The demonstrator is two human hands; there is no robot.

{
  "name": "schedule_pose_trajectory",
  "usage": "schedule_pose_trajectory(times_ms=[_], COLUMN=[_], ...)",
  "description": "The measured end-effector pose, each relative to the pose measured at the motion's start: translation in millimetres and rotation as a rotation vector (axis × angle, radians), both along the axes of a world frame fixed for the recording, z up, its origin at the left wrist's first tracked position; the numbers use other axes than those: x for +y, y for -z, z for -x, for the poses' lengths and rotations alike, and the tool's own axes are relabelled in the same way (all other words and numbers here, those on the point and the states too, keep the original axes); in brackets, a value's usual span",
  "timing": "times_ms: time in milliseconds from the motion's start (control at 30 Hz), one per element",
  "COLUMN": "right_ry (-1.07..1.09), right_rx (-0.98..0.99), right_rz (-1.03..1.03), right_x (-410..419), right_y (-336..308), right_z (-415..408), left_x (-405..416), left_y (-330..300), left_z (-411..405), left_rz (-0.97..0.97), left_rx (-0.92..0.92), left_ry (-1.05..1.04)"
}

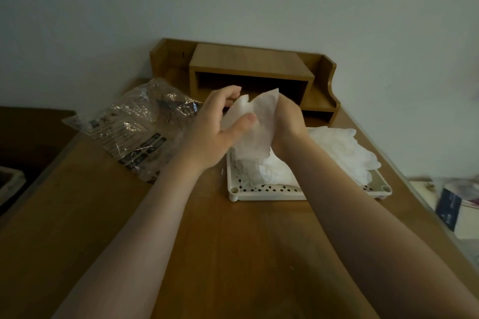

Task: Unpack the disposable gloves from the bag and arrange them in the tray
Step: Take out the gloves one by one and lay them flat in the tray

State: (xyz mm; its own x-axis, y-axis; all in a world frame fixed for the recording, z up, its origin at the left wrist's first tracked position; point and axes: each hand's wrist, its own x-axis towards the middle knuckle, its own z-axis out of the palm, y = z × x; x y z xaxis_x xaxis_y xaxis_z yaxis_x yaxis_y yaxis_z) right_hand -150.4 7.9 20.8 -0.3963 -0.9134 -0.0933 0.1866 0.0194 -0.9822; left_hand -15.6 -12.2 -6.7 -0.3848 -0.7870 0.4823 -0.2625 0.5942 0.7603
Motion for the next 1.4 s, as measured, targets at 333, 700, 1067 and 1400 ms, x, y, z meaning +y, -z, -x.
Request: schedule_pose_trajectory(times_ms=[333,700,1067,1400], right_ry=[0.067,0.149,0.045,-0.058], right_rx=[-0.483,-0.241,0.095,0.327], right_rz=[0.022,0.056,-0.053,-0.317], right_x=[17.2,40.1,47.4,57.5], right_y=[-14.4,-15.1,-8.9,-4.3], right_z=[14.3,40.3,50.2,78.1], left_x=[22.4,32.8,22.8,30.4], left_y=[0.8,-17.1,-9.4,-9.6], left_z=[15.1,12.5,7.4,18.9], left_rz=[0.581,-0.168,-1.173,-0.761], left_rx=[-0.456,0.351,0.774,0.353], left_ry=[0.089,-0.077,0.17,-0.133])
